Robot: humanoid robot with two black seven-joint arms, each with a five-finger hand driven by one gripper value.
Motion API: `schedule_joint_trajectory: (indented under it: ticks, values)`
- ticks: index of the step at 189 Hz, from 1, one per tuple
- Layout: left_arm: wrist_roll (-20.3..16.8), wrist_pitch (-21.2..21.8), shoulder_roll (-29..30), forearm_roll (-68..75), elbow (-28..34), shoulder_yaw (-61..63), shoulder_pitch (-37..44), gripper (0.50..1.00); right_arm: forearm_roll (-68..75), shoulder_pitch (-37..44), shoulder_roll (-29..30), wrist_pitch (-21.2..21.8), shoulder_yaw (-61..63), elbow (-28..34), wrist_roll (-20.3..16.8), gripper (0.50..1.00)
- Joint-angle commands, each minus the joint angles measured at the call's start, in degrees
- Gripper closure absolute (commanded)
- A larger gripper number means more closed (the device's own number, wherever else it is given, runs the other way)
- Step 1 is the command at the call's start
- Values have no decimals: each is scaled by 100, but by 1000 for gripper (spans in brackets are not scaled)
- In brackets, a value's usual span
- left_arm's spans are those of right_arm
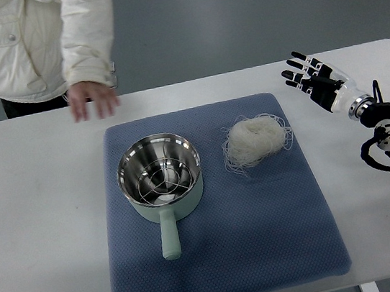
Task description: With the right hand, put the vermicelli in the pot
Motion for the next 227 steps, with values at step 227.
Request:
schedule_joint_trajectory:
  ticks: [227]
  values:
    - [0,1,0,0,0,-9,0,500,-2602,364,-357,264,-116,509,88,583]
